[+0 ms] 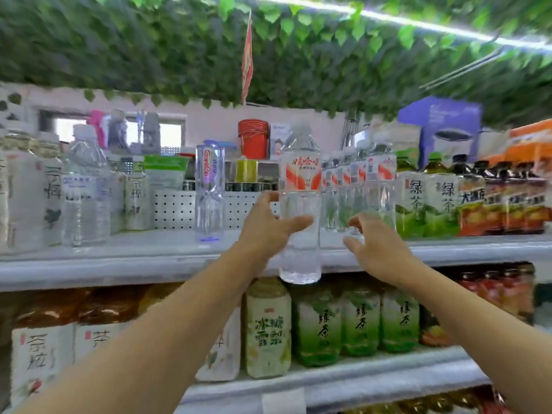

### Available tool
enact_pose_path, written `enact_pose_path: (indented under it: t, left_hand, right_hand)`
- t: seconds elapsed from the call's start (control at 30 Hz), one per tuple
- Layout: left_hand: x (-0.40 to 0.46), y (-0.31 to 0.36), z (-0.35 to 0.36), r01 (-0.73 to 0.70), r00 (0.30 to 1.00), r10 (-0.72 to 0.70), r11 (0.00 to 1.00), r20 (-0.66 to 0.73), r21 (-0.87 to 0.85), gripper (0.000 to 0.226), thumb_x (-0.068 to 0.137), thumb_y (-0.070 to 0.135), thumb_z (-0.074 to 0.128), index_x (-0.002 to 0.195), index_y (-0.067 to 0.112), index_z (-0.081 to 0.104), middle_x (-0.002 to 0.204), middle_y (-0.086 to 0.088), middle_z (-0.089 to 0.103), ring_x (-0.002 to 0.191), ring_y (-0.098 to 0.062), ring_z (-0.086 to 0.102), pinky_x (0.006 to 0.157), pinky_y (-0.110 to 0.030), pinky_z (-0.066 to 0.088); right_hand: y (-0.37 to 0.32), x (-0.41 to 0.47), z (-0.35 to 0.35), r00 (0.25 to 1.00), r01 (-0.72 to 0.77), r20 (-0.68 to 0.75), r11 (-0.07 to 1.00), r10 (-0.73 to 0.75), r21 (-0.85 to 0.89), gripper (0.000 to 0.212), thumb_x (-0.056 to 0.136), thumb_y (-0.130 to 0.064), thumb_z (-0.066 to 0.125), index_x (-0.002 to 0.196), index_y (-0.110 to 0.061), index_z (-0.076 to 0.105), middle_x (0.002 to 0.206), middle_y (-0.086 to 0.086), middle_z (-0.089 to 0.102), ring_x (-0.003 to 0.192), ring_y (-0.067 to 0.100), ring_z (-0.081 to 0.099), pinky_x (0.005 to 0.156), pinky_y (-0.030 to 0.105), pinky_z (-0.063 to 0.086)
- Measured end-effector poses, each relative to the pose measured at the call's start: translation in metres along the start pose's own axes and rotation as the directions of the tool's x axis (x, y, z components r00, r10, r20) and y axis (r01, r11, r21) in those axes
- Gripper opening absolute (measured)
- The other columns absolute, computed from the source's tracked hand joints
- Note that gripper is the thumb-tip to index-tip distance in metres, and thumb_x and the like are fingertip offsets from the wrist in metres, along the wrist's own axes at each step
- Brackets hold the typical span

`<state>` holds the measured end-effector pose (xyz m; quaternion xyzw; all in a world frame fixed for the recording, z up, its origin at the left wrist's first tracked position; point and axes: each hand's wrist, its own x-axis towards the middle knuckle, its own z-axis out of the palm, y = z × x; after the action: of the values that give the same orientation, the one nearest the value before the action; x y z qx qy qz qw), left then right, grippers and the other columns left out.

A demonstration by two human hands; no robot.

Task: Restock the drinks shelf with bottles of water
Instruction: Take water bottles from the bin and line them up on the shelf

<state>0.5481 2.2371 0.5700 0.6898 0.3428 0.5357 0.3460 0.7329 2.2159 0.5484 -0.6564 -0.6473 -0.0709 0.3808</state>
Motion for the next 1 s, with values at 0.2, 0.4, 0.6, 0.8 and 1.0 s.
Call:
enact_pose_path:
  t: [0.2, 0.4, 0.6, 0.8, 1.0]
  left_hand:
    - [0.065, 0.02, 0.04, -0.054, 0.995, 0.055, 0.998, -0.085, 0.01, 0.054, 0.078, 0.021, 0.073, 0.122, 0.018, 0.043, 0.111, -0.004, 0.06, 0.105, -0.025, 0.058, 0.093, -0.048, 0.047]
    - [0.112, 0.002, 0.069, -0.017, 0.987, 0.03, 0.996, -0.157, 0.083, 0.055, 0.078, 0.025, 0.074, 0.124, 0.017, 0.043, 0.112, -0.003, 0.059, 0.102, -0.025, 0.057, 0.092, -0.048, 0.047]
    - [0.136, -0.021, 0.084, 0.03, 0.986, -0.01, 0.993, -0.169, 0.114, 0.053, 0.08, 0.024, 0.073, 0.124, 0.018, 0.043, 0.116, -0.006, 0.06, 0.103, -0.025, 0.057, 0.095, -0.049, 0.047]
    - [0.146, -0.036, 0.088, 0.036, 0.989, -0.013, 0.987, -0.147, 0.154, 0.055, 0.081, 0.028, 0.072, 0.127, 0.019, 0.042, 0.115, -0.004, 0.06, 0.101, -0.023, 0.058, 0.09, -0.044, 0.049]
    - [0.145, -0.043, 0.083, 0.008, 0.997, 0.009, 0.974, -0.076, 0.228, 0.06, 0.08, 0.024, 0.073, 0.128, 0.018, 0.038, 0.11, -0.004, 0.06, 0.099, -0.022, 0.058, 0.085, -0.039, 0.05]
  right_hand:
    - [0.029, 0.035, 0.002, 0.997, 0.076, 0.022, 0.997, -0.075, -0.03, 0.039, 0.097, -0.026, 0.048, 0.133, -0.013, 0.041, 0.138, 0.007, 0.041, 0.127, 0.021, 0.039, 0.105, 0.034, 0.03]
    - [0.051, 0.061, 0.014, 0.989, 0.146, 0.042, 0.989, -0.144, -0.036, 0.04, 0.098, -0.031, 0.046, 0.133, -0.015, 0.04, 0.137, 0.003, 0.039, 0.125, 0.018, 0.04, 0.101, 0.031, 0.033]
    - [0.065, 0.073, 0.031, 0.983, 0.173, 0.066, 0.985, -0.171, -0.026, 0.042, 0.097, -0.039, 0.046, 0.132, -0.016, 0.041, 0.135, 0.003, 0.041, 0.121, 0.019, 0.043, 0.098, 0.032, 0.036]
    - [0.071, 0.072, 0.044, 0.977, 0.212, 0.041, 0.977, -0.21, -0.036, 0.04, 0.098, -0.042, 0.04, 0.13, -0.02, 0.042, 0.135, -0.001, 0.041, 0.121, 0.017, 0.044, 0.097, 0.034, 0.038]
    - [0.075, 0.069, 0.053, 0.965, 0.258, 0.005, 0.951, -0.261, -0.172, 0.042, 0.099, -0.046, 0.026, 0.125, -0.022, 0.049, 0.127, -0.004, 0.048, 0.111, 0.015, 0.049, 0.086, 0.03, 0.037]
